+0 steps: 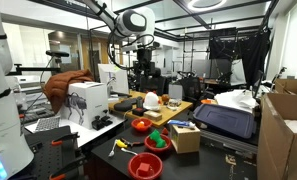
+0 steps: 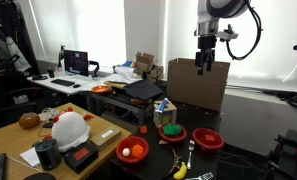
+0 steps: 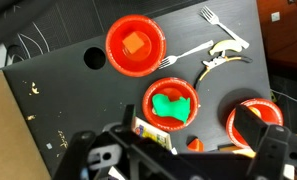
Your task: Pick up the green object and put it in the bowl on the middle near the box
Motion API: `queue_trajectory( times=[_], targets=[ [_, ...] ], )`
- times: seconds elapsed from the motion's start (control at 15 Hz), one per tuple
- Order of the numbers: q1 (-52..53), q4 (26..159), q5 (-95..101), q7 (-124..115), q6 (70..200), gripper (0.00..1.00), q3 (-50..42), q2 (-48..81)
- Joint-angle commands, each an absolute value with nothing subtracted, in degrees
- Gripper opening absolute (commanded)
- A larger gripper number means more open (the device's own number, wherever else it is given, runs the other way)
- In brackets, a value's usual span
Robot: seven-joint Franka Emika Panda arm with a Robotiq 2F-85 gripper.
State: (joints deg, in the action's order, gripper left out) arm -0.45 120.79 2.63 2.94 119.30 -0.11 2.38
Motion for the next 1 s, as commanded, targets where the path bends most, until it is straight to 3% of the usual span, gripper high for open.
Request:
queue_trajectory(
  times=[0.0, 0.47, 0.93],
  targets=[
    [-0.7, 124.7, 1.4, 1.9, 122.0, 1.0, -0.5, -1.1],
    [-1.1, 131.3, 4.1, -2.3, 131.5, 1.0, -1.2, -4.2],
    [-0.8, 128.2, 3.2, -0.5, 129.2, 1.0, -0.9, -1.1]
  ],
)
